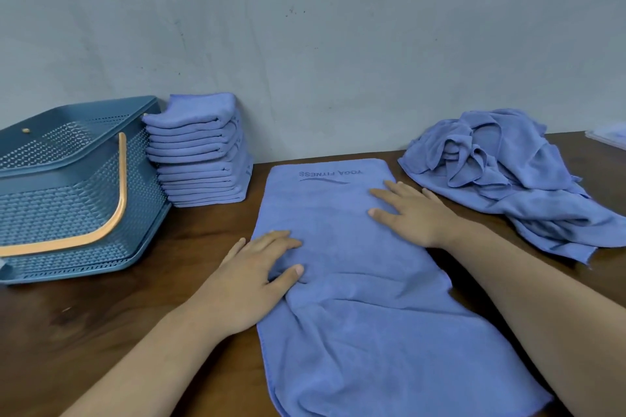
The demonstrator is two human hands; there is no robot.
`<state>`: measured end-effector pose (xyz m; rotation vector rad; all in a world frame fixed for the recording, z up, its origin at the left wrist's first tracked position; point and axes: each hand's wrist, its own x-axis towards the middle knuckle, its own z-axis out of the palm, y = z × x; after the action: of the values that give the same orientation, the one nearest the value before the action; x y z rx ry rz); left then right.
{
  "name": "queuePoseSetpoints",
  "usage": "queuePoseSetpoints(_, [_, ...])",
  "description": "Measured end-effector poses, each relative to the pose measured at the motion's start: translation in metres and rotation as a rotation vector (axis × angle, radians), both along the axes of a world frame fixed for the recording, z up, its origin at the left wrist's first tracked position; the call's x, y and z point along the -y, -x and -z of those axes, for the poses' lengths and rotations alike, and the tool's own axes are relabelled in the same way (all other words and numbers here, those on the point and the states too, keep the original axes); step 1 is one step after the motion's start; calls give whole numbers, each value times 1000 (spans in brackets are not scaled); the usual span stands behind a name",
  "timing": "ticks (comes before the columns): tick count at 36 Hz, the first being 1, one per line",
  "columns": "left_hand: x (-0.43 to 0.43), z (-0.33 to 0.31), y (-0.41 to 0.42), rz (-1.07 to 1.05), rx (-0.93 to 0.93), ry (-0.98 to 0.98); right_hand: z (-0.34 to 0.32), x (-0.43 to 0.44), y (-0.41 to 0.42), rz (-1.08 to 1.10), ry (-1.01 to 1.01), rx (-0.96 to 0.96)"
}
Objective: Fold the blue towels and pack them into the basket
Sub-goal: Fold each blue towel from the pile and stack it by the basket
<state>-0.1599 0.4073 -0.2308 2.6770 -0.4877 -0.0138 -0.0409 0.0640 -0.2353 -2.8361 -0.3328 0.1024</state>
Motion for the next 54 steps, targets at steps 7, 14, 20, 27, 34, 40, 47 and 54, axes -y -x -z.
queuePoseSetpoints(7, [-6, 0, -10, -63, 47, 14, -2, 1, -26, 7, -72, 91])
queuePoseSetpoints(14, [1, -22, 13, 192, 160, 320, -1, 13, 1, -96, -428, 306])
queuePoseSetpoints(20, [16, -41, 39, 385, -70, 435, -27, 1, 50, -212, -619, 296])
queuePoseSetpoints(27, [25, -54, 51, 539, -200, 189, -59, -12, 105, -444, -633, 61])
queuePoseSetpoints(34, [28, -50, 49, 555, -239, 103, -56, -20, 125, -550, -453, -233])
queuePoseSetpoints(40, [18, -45, 44, 459, -352, 319, -54, -22, 124, -564, -342, -297])
queuePoseSetpoints(47, [22, -37, 22, -77, -178, 877, -46, -22, 104, -146, -741, -193])
queuePoseSetpoints(54, [12, -25, 14, -107, -83, 717, -49, -18, 107, -122, -746, 20])
